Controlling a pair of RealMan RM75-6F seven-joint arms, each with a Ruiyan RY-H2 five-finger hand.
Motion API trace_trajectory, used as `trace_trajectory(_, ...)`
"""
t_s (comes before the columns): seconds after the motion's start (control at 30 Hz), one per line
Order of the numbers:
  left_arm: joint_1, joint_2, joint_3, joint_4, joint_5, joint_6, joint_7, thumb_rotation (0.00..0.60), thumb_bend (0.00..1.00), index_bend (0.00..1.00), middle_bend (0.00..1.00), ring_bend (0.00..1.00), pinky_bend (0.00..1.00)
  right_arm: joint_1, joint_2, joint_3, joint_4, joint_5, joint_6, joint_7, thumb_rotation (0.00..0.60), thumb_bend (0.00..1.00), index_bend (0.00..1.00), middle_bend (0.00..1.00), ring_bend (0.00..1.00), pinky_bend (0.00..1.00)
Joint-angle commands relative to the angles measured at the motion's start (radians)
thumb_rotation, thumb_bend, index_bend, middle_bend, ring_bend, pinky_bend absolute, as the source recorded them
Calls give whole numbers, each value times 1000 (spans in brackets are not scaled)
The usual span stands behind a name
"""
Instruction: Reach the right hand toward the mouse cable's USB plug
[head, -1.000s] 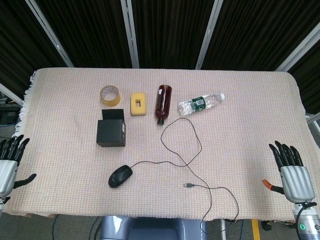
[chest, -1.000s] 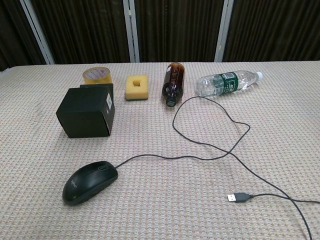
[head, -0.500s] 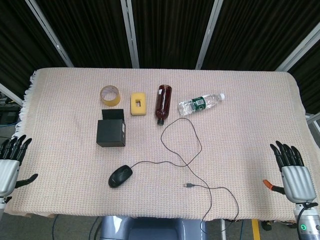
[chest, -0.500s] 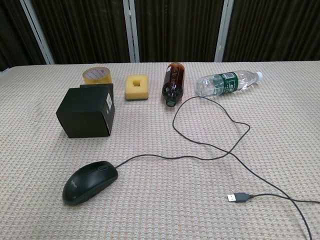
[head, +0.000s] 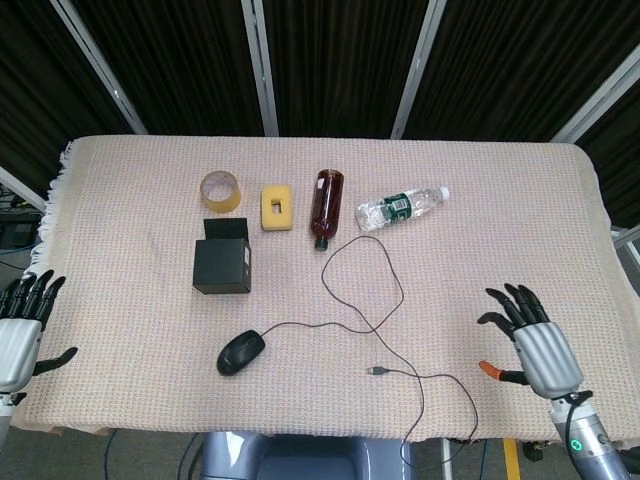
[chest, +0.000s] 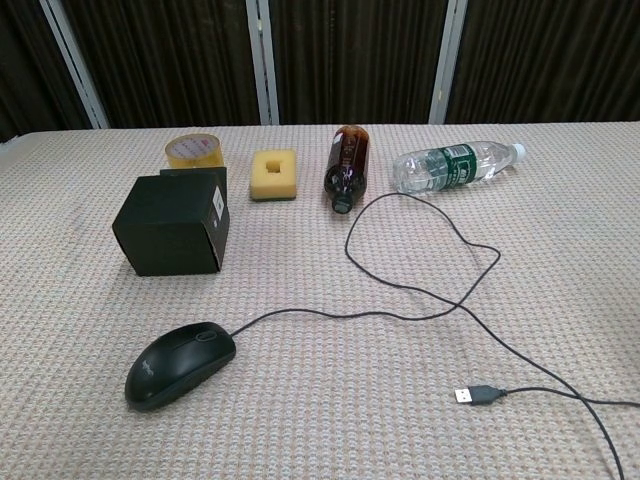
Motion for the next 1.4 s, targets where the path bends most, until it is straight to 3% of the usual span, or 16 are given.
trace_trajectory(0.03,0,-1,1,0,2,0,2,600,80,0,0,0,0,61,-21,12,-99,23,-94,-67,600,63,382,114,0,0)
trace_trajectory(0.27,3,4,5,1,3,1,-7,600,80,0,0,0,0,127,-100,37,-211,127,-213,-214,600,78,435,114,0,0)
trace_trajectory(0.67,7,13,7,3,1,3,-27,600,78,0,0,0,0,183,-314,33,-220,318,-297,-440,600,80,482,114,0,0)
trace_trajectory(1.07,5,13,10,-1,-4,-10,-28,600,78,0,0,0,0,195,-494,26,-114,450,-263,-554,600,129,484,114,0,0)
trace_trajectory(1.4,4,17,12,-3,-7,-18,-42,600,79,0,0,0,0,194,-544,22,-6,490,-248,-540,600,174,514,122,0,0)
